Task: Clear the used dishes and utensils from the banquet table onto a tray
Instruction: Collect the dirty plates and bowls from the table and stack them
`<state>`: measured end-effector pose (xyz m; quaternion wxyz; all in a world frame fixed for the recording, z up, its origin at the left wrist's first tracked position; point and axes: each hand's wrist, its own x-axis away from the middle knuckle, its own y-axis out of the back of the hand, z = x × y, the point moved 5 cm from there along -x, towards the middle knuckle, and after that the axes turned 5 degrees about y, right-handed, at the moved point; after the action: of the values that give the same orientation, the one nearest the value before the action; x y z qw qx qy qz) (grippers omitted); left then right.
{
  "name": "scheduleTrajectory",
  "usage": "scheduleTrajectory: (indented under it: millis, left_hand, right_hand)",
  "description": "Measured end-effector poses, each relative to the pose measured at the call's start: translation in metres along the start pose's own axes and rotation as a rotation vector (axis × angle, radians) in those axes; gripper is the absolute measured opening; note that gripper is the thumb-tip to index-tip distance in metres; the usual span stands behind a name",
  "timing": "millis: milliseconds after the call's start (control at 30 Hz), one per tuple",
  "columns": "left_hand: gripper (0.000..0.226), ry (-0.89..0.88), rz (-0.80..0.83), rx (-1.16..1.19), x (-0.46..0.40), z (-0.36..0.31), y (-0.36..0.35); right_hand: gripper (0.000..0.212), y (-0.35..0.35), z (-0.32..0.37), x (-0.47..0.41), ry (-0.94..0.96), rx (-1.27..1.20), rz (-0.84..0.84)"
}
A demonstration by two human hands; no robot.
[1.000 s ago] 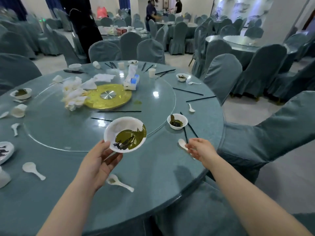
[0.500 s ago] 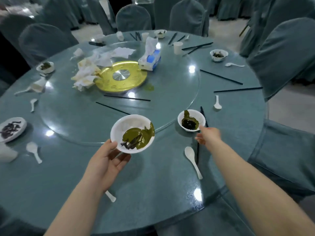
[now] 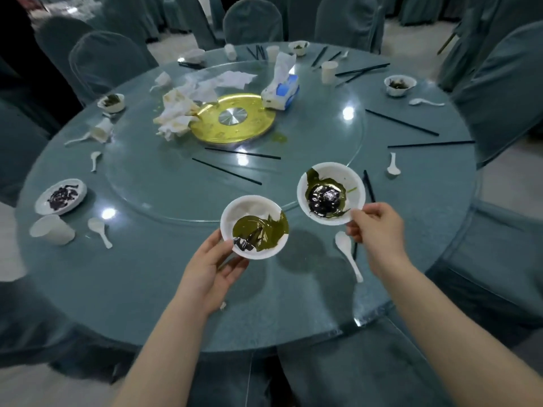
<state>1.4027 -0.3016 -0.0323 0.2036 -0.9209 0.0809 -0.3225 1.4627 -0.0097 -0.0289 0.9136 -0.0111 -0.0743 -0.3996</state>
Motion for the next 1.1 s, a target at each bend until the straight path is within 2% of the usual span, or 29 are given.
scheduleTrajectory:
  millis: [200,267,400,467,600,800,967,1100]
  left_hand:
    - [0.05,0.055,0.168,-0.049,0.047,0.025,-0.001]
    - [0.047,0.055,0.235,-0.093,0.061,0.032,-0.009]
    - [0.022,0.086,0.337,-0.181,0.09,0.05,-0.028]
    - [0.018,0.089,0.385,-0.226,0.107,0.055,-0.04]
    - [0.022,0.081,0.458,-0.282,0.138,0.059,-0.069]
    - [0.016,0.132,0.631,-0.335,0.169,0.085,-0.124]
    - [0.034,0.167,0.783,-0.406,0.202,0.135,-0.184]
    - [0.039,0.149,0.813,-0.378,0.228,0.181,-0.241]
  right_hand:
    - [0.006,0.01,0.037,0.104,0.034,0.041,0.159]
    - [0.004,0.018,0.043,0.127,0.053,0.108,0.162]
    - [0.002,0.047,0.048,0.159,0.064,0.165,0.089]
    - [0.002,0.064,0.049,0.173,0.063,0.171,0.032]
    - [0.005,0.1,0.055,0.196,0.065,0.19,-0.059]
    - [0.018,0.158,0.063,0.216,-0.05,-0.007,-0.105]
    - [0.014,0.243,0.072,0.227,-0.046,-0.021,-0.154]
    - [0.013,0.319,0.072,0.226,-0.05,-0.024,-0.144]
